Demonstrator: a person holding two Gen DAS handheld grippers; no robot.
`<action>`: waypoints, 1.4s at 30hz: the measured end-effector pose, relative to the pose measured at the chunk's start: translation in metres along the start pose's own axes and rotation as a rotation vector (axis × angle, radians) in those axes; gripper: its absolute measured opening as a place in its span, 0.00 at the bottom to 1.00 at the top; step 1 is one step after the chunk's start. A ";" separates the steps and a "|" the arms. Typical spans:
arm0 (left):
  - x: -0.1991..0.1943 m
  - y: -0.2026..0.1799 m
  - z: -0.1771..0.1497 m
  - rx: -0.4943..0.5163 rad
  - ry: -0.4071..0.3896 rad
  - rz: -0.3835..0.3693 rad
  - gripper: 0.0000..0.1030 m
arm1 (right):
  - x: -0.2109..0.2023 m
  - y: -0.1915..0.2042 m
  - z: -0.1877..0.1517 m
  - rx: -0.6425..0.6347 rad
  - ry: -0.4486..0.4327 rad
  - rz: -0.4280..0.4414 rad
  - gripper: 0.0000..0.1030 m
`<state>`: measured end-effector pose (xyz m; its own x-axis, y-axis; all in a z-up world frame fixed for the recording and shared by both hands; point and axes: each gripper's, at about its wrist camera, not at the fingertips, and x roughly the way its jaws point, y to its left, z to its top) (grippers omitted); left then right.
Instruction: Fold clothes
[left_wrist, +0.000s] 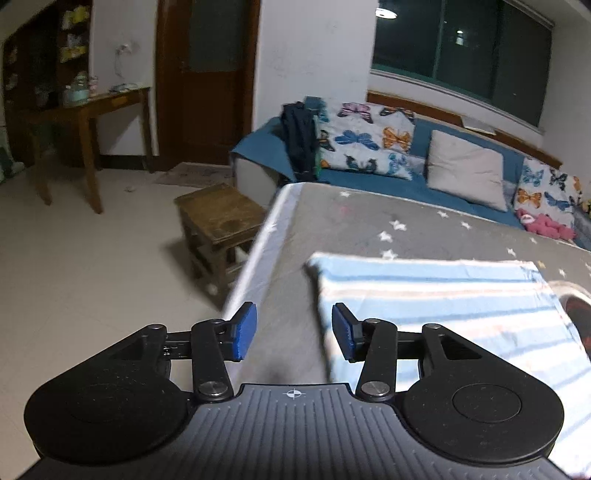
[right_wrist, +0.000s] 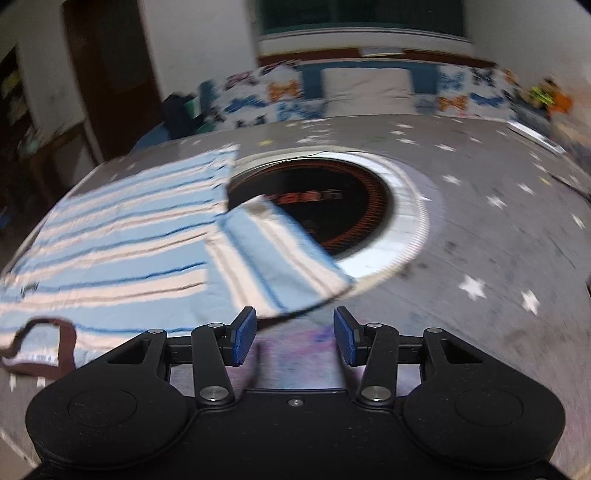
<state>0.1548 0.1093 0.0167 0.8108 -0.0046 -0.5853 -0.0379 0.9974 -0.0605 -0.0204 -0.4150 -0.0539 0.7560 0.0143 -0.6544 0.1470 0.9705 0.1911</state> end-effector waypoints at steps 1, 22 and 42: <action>-0.013 0.004 -0.008 0.002 0.000 0.014 0.46 | 0.003 -0.007 0.001 0.033 -0.004 0.007 0.48; -0.145 0.069 -0.148 -0.214 0.080 0.102 0.55 | 0.035 0.031 0.003 -0.083 -0.058 0.037 0.07; -0.108 0.052 -0.151 -0.414 0.087 -0.028 0.52 | 0.006 0.125 -0.011 -0.295 -0.002 0.360 0.07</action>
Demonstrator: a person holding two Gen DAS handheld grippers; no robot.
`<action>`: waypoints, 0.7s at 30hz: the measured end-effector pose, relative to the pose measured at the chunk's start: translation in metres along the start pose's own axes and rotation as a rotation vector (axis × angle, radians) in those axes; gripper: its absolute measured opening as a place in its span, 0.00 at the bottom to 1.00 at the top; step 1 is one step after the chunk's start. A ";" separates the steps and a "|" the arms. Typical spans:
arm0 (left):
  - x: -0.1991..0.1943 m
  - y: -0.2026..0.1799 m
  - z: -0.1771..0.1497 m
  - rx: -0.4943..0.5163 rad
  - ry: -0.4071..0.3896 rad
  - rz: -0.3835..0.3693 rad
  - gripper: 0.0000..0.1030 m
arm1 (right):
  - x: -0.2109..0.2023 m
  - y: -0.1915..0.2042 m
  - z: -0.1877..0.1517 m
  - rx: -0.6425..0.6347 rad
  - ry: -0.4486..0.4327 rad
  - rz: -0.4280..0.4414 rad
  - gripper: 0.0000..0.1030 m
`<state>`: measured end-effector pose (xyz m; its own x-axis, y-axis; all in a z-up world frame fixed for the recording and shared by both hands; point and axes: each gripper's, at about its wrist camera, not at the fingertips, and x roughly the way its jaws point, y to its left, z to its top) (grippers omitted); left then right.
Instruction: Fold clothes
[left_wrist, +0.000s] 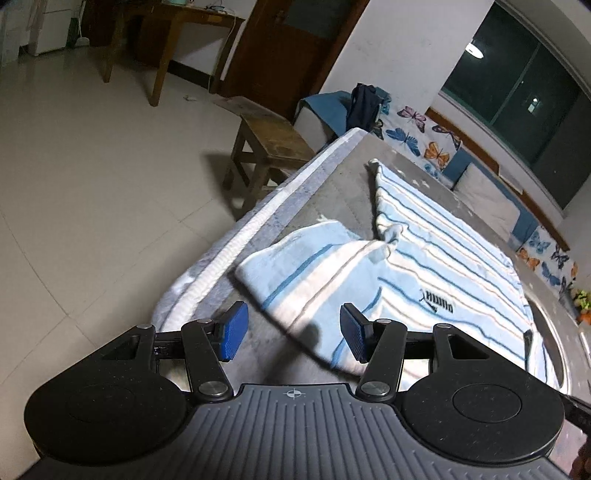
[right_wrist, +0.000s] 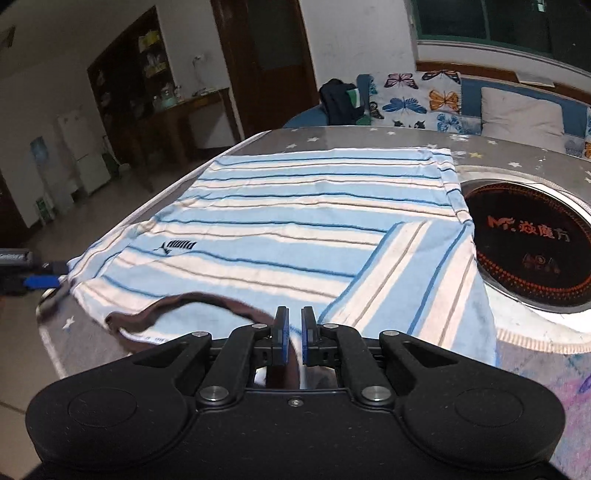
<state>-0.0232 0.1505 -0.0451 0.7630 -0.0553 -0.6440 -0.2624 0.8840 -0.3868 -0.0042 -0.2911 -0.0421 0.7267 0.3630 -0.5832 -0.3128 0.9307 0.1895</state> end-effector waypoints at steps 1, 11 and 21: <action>0.002 -0.001 0.000 -0.004 -0.005 0.003 0.49 | 0.000 0.005 0.001 -0.010 0.002 0.017 0.08; 0.009 -0.007 0.009 -0.060 -0.068 -0.034 0.04 | -0.016 -0.012 -0.003 -0.054 0.025 -0.077 0.22; 0.001 -0.104 0.009 0.284 -0.125 -0.358 0.04 | -0.013 -0.009 -0.003 -0.092 0.055 -0.063 0.22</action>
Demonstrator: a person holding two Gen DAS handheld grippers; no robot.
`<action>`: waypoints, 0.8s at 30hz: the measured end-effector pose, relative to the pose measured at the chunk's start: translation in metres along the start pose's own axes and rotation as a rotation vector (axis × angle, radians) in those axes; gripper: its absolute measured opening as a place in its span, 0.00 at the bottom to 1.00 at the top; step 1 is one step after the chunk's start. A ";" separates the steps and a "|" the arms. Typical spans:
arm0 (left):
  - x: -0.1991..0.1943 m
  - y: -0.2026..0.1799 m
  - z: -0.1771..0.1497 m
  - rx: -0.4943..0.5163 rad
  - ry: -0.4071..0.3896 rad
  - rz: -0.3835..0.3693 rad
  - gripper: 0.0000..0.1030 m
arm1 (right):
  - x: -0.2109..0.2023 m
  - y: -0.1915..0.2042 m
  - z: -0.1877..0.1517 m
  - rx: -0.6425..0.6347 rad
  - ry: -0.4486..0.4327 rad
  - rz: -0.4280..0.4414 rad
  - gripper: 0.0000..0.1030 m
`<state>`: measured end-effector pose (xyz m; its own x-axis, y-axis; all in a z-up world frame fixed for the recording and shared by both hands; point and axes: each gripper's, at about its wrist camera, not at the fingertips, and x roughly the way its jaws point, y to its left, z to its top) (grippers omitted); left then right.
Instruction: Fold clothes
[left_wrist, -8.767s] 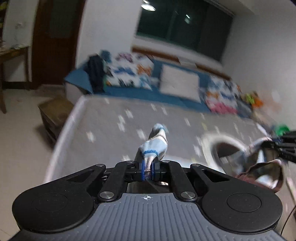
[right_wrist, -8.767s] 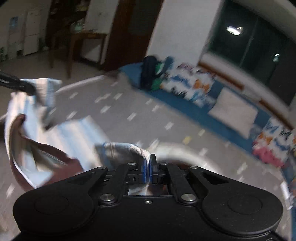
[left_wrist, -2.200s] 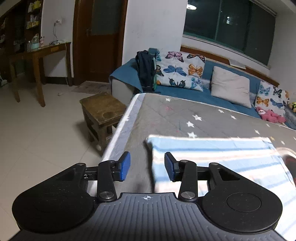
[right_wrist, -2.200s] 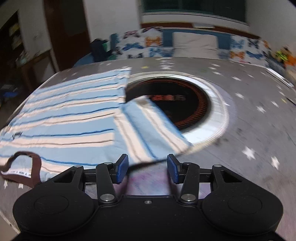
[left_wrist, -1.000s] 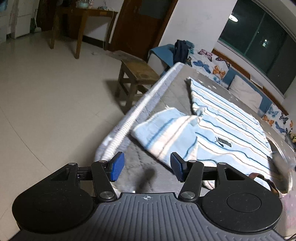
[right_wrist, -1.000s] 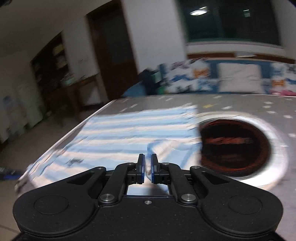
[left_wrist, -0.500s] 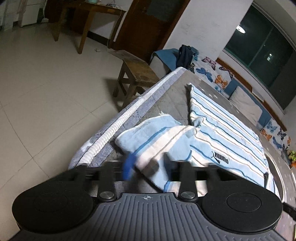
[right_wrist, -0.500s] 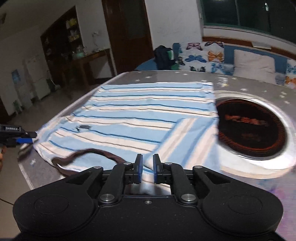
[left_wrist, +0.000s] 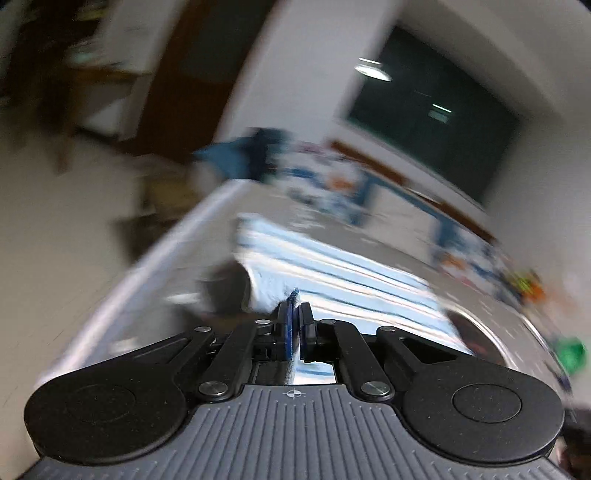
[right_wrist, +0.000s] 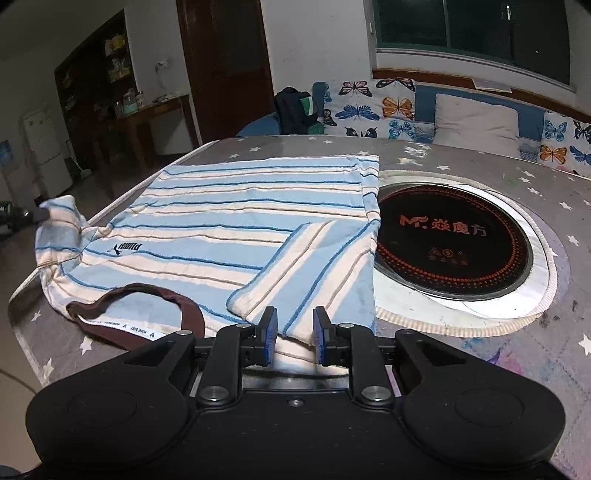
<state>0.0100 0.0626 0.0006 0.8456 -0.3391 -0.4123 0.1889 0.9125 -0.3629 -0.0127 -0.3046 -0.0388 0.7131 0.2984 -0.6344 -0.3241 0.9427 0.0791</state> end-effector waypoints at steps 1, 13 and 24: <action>0.013 -0.014 -0.005 0.058 0.064 -0.076 0.05 | 0.000 0.000 0.000 -0.004 0.003 0.001 0.22; 0.038 -0.008 -0.011 0.174 0.179 -0.119 0.25 | 0.003 0.004 0.000 -0.052 0.037 0.018 0.27; 0.067 0.011 -0.017 0.213 0.309 -0.085 0.24 | 0.010 0.014 -0.001 -0.172 0.062 0.040 0.27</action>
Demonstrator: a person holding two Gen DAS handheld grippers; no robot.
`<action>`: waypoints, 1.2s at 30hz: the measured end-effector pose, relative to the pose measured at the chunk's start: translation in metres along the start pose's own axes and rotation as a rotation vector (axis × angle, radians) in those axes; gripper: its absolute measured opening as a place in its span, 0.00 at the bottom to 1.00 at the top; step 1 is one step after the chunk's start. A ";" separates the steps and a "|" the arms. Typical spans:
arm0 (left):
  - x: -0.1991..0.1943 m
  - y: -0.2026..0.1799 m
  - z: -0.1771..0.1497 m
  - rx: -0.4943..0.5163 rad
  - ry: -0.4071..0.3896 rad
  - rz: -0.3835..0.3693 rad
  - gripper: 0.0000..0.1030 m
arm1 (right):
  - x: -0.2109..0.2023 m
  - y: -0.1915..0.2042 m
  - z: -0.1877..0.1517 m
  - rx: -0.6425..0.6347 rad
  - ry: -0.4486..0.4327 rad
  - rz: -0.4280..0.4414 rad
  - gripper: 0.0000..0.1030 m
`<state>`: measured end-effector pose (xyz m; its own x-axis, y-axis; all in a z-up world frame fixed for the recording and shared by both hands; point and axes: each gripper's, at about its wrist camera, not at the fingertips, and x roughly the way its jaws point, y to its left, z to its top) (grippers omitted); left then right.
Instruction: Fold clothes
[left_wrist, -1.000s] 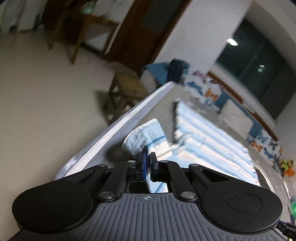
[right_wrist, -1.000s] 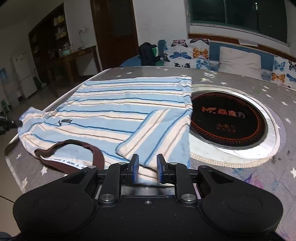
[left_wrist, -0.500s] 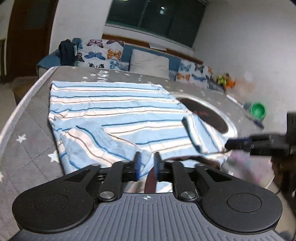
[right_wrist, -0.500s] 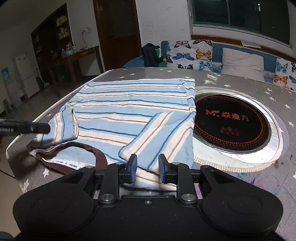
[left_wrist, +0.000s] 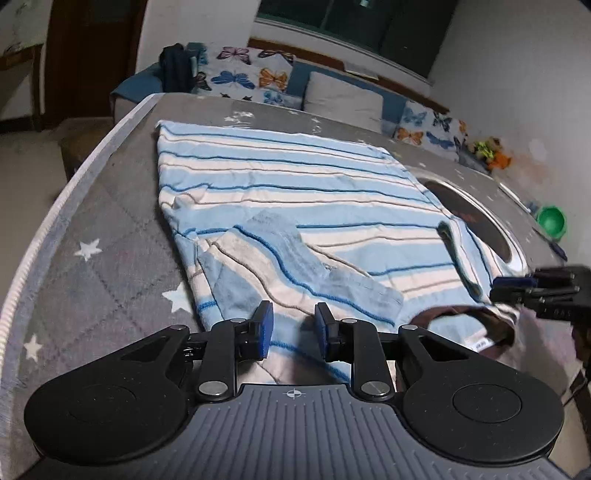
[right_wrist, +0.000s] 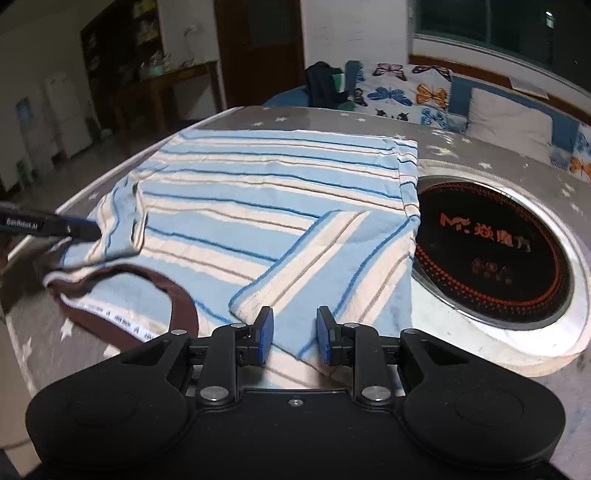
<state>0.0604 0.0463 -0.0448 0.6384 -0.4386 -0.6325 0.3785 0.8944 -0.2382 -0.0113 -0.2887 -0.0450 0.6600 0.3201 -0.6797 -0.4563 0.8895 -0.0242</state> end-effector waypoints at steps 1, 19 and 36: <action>-0.008 -0.003 -0.002 0.051 -0.004 -0.011 0.26 | 0.001 0.001 0.000 -0.018 0.002 0.002 0.27; -0.024 -0.070 -0.054 0.579 -0.004 -0.154 0.42 | 0.022 0.021 0.004 -0.306 0.042 0.063 0.30; -0.091 -0.063 -0.082 0.513 0.007 -0.210 0.07 | -0.059 0.063 -0.021 -0.313 0.076 0.207 0.04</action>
<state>-0.0767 0.0370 -0.0331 0.5101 -0.6007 -0.6156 0.7762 0.6298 0.0288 -0.0917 -0.2585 -0.0220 0.4939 0.4465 -0.7461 -0.7433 0.6620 -0.0959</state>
